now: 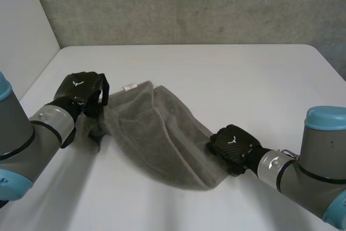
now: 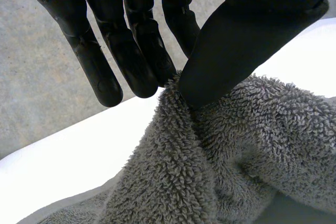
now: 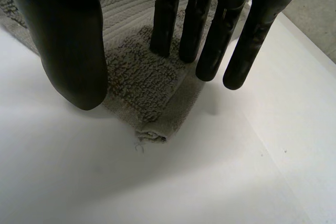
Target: Fold the towel.
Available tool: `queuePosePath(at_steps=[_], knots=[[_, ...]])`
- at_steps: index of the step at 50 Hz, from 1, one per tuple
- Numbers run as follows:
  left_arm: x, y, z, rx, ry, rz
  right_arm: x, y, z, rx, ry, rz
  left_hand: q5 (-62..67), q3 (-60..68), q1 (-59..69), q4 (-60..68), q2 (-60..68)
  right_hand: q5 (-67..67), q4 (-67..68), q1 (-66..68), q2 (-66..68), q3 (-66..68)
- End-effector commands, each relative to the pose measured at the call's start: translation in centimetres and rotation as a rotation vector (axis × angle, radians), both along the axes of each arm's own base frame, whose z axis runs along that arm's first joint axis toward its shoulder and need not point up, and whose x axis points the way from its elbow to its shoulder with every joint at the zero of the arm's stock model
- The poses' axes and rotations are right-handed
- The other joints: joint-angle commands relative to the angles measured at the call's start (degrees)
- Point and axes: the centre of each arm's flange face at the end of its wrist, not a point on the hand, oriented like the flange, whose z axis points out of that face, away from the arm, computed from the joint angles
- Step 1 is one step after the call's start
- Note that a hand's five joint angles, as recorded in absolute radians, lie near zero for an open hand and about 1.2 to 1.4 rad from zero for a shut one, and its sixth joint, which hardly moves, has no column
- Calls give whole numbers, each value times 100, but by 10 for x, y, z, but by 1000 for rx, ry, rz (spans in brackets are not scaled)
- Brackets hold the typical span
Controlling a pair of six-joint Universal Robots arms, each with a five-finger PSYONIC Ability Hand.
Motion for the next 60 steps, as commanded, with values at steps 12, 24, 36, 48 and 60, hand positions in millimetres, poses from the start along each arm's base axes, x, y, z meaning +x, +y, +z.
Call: queuePosePath(at_steps=[12, 24, 36, 48, 60], knots=[[0, 1, -1, 3, -2, -4, 5, -11, 2, -22, -13, -6, 1133, 1032, 1160, 1023, 1022, 532, 602, 546, 649, 593], [0, 1, -1, 4, -2, -2, 7, -19, 1, -31, -15, -13, 1133, 1032, 1160, 1023, 1022, 566, 635, 579, 682, 626], [1, 1, -2, 6, -3, -1, 17, -21, 2, -55, -13, -4, 1133, 1032, 1160, 1023, 1022, 1945, 2014, 1959, 2062, 2006], [0, 1, -5, 14, -4, -4, 18, -21, 1, -49, -13, -5, 1133, 1032, 1160, 1023, 1022, 4109, 4178, 4122, 4225, 4169], [-3, 5, -2, 12, 1, -12, 15, -31, 77, -101, -218, -104, 1133, 1032, 1160, 1023, 1022, 4109, 4178, 4123, 4226, 4170]])
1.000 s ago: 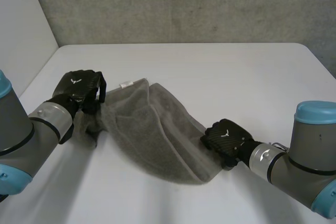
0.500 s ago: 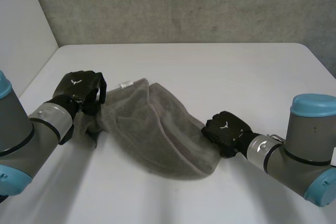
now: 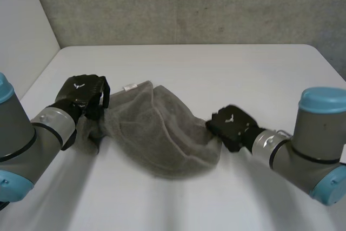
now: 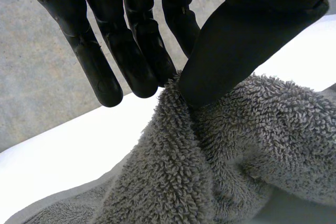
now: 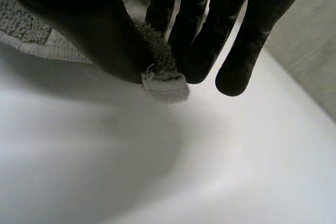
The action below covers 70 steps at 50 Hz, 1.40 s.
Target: Fold the towel.
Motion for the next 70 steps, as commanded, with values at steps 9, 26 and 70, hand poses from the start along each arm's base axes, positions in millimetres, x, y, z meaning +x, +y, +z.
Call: queuePosePath(at_steps=[9, 26, 70], knots=[[-9, 63, 10, 108, 3, -84, -34, -9, 83, 16, -90, -219, 1133, 1031, 1160, 1016, 1020, 372, 342, 501, 521, 381], [-39, 182, 10, 292, -44, -469, -41, 2, 81, 59, 24, -204, -2312, -2414, -2285, -2429, -2425, 372, 342, 501, 521, 381], [-118, -61, -79, 93, -184, -272, -36, -3, 35, 138, 58, -191, -3070, -3172, -3043, -3187, -3183, 372, 342, 501, 521, 381]])
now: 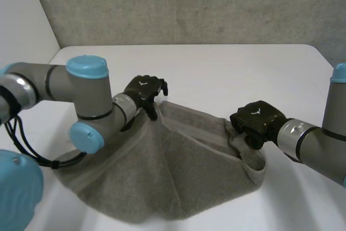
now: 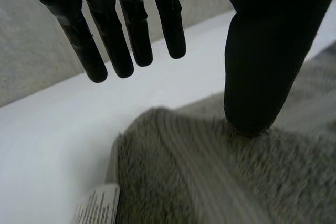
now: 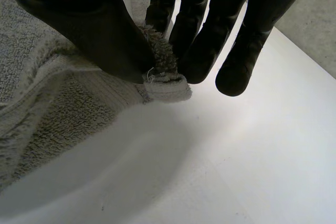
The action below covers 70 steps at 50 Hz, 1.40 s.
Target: Fold the towel.
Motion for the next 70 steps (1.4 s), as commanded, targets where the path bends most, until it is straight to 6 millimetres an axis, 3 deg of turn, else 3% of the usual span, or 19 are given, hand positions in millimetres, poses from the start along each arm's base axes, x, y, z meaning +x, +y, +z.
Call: queuePosePath(at_steps=[1, 4, 8, 17, 19, 20, 24, 26, 27, 28, 29, 33, 36, 39, 43, 47, 53, 61, 70], knots=[[1, -3, -20, -46, -152, -28, 0, -1, -2, -3, -1, 0, 511, 509, 513, 517, 508, 366, 342, 476, 521, 380], [4, -5, -21, -70, -191, -6, 0, -2, -4, 2, 1, -1, 795, 793, 797, 801, 791, 366, 342, 476, 521, 380], [7, -9, -13, -98, -204, 37, 2, -4, -5, 0, 2, 0, 4535, 4533, 4537, 4541, 4531, 366, 342, 476, 521, 380], [-1, -30, 35, -265, -119, 91, 26, -35, 12, -129, -13, -19, 4697, 4696, 4699, 4704, 4694, 366, 342, 476, 521, 380], [-5, -43, 68, -376, -59, 137, 33, -45, 20, -186, -25, -43, 4697, 4696, 4699, 4704, 4694, 366, 342, 476, 521, 380], [-5, -43, 69, -376, -59, 138, 39, -59, 34, -263, -52, -77, 4697, 4696, 4699, 4704, 4694, 366, 342, 476, 521, 380], [-8, -60, 131, -579, 76, 216, 45, -86, 76, -437, -166, -171, 4697, 4696, 4699, 4704, 4694, 366, 342, 476, 521, 380], [-7, -63, 151, -647, 128, 239, 47, -112, 125, -608, -343, -266, 4697, 4696, 4699, 4704, 4694, 366, 342, 476, 521, 380], [-4, -66, 169, -710, 180, 261, 47, -112, 125, -609, -344, -267, 4697, 4696, 4699, 4704, 4694, 366, 342, 476, 521, 380], [-4, -66, 169, -710, 181, 261, 47, -118, 145, -666, -413, -296, 4697, 4696, 4699, 4704, 4694, 366, 342, 476, 521, 380], [-1, -64, 192, -774, 243, 282, 46, -121, 164, -712, -470, -320, 4697, 4696, 4699, 4704, 4694, 366, 342, 476, 521, 380], [12, -56, 245, -904, 408, 356, 40, -123, 190, -772, -537, -376, 4697, 4696, 4699, 4704, 4694, 366, 342, 476, 521, 380], [27, -61, 256, -907, 454, 414, 37, -122, 198, -790, -551, -406, 4697, 4696, 4699, 4704, 4694, 366, 342, 476, 521, 380], [38, -65, 255, -877, 450, 447, 35, -117, 195, -761, -527, -411, 4697, 4696, 4699, 4704, 4694, 366, 342, 476, 521, 380], [47, -61, 226, -723, 373, 444, 29, -112, 178, -670, -442, -405, 4697, 4696, 4699, 4704, 4694, 366, 342, 476, 521, 380], [49, -49, 191, -593, 290, 406, 30, -95, 134, -452, -264, -309, 4697, 4696, 4699, 4704, 4694, 366, 342, 476, 521, 380], [66, -3, 83, -273, 78, 269, 6, -81, 66, -205, -54, -254, 4697, 4696, 4699, 4704, 4694, 366, 342, 476, 521, 380], [86, 41, 4, -52, -54, 238, -18, -61, 2, -43, 98, -231, 4697, 4696, 4699, 4704, 4694, 366, 342, 476, 521, 380], [106, 63, -4, -33, -103, 254, -42, -37, -6, -5, 144, -241, 4697, 4696, 4699, 4704, 4694, 366, 342, 476, 521, 380]])
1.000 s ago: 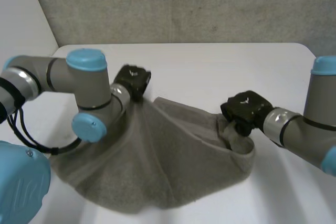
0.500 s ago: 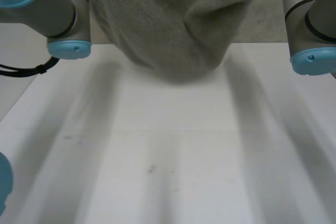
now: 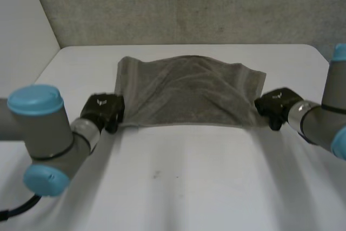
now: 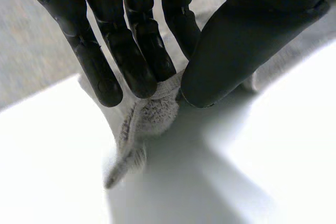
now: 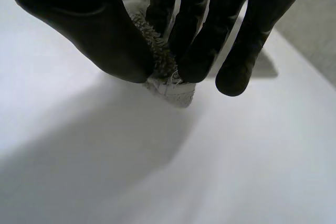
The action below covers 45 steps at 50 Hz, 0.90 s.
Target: Fold the towel.
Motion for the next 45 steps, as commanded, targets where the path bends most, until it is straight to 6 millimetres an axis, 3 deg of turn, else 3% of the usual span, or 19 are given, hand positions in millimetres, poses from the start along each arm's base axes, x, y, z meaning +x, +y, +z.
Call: queuePosePath(at_steps=[1, 8, 12, 14, 19, 21, 25, 28, 33, 37, 43, 45], knots=[[17, 18, 3, -5, -31, 18, -20, 19, -4, 24, 34, -13, 1133, 1025, 1188, 1056, 1019, 371, 342, 425, 511, 333], [33, 33, 20, -25, -25, 49, -56, 33, 11, -15, 167, -24, 1133, 1025, 1188, 1056, 1019, 371, 342, 425, 511, 333], [41, 48, 42, -73, -3, 39, -69, 37, 22, -44, 210, -45, 1133, 1025, 1188, 1056, 1019, 371, 342, 425, 511, 333], [44, 55, 49, -82, -2, 27, -77, 47, 44, -78, 238, -60, 1133, 1025, 1188, 1056, 1019, 371, 342, 425, 511, 333], [50, 82, 73, -120, -27, -25, -93, 63, 66, -72, 266, -84, 1133, 1025, 1188, 1056, 1019, 371, 342, 425, 511, 333], [54, 101, 88, -148, -57, -60, -96, 68, 74, -80, 274, -80, 1133, 1025, 1188, 1056, 1019, 371, 342, 425, 511, 333], [57, 115, 101, -183, -81, -81, -101, 79, 93, -123, 282, -56, 1133, 1025, 1188, 1056, 1019, 371, 342, 425, 511, 333], [58, 119, 107, -207, -92, -84, -100, 81, 94, -127, 278, -45, 1133, 1025, 1188, 1056, 1019, 371, 342, 425, 511, 333], [58, 113, 105, -217, -102, -81, -97, 80, 97, -144, 256, -11, 1133, 1025, 1188, 1056, 1019, 371, 342, 425, 511, 333], [52, 93, 85, -178, -121, -95, -96, 75, 94, -134, 261, -7, 1133, 1025, 1188, 1056, 1019, 371, 342, 425, 511, 333], [41, 67, 72, -199, -146, -118, -96, 44, 65, -19, 236, 5, 1133, 1025, 1188, 1056, 1019, 371, 342, 425, 511, 333], [30, 41, 67, -229, -138, -128, -93, 25, 54, 10, 221, -11, 1133, 1025, 1188, 1056, 1019, 371, 342, 425, 511, 333]])
